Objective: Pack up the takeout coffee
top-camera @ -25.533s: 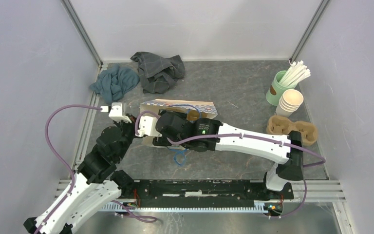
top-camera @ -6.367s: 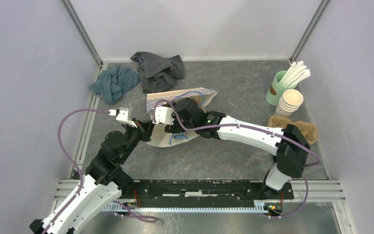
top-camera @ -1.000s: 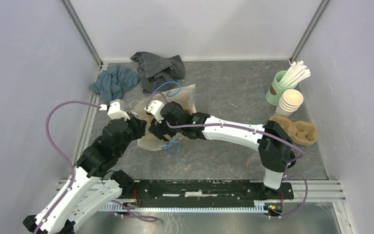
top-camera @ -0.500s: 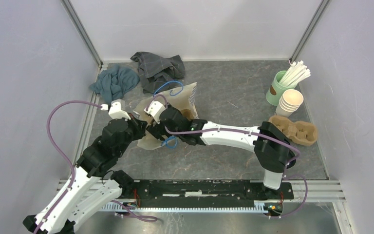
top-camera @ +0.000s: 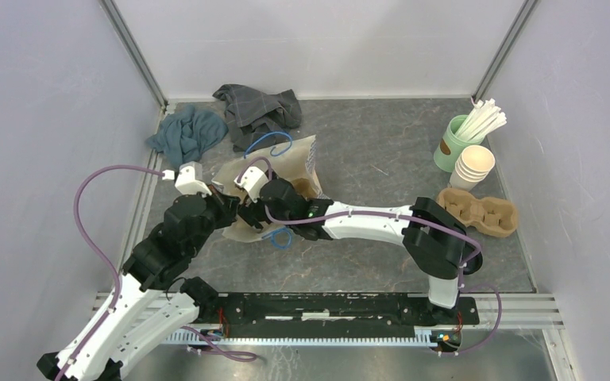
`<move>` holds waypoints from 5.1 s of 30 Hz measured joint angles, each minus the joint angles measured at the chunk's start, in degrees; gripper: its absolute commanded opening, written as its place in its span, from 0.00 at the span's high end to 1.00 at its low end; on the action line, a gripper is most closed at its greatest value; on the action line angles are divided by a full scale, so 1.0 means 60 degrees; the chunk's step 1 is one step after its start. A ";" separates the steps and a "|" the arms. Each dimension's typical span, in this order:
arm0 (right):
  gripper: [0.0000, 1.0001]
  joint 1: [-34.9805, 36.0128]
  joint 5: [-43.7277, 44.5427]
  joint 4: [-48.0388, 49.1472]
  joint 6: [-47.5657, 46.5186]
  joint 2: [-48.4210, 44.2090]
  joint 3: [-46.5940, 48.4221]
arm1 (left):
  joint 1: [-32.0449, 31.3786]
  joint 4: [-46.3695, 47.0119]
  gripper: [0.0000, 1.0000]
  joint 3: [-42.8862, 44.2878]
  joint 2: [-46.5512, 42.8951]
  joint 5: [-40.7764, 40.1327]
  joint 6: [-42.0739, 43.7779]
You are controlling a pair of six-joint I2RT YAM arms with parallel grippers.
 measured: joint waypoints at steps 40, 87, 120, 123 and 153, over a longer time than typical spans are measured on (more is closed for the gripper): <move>0.40 0.0120 0.1096 -0.0565 0.0120 -0.1191 -0.0066 | 0.0000 -0.0707 0.46 -0.0182 -0.0721 -0.0204 -0.0011; 0.47 -0.0703 -0.0503 -0.2645 0.1719 -0.1548 0.0929 | 0.0911 -0.4543 0.18 0.5923 0.5340 -0.1632 0.0160; 0.49 -0.0747 -0.0375 -0.3836 0.2932 -0.2208 0.1300 | 0.2317 0.1402 0.98 0.0885 0.1432 0.2907 0.1785; 0.49 -0.0747 -0.0237 -0.3872 0.2932 -0.2510 0.1180 | 0.2317 0.2521 0.98 -0.0397 0.0244 0.3115 0.1628; 0.47 -0.0867 0.0204 -0.0364 0.2801 -0.2794 -0.1821 | 0.2317 0.4156 0.98 -0.2736 -0.2422 0.4175 0.1140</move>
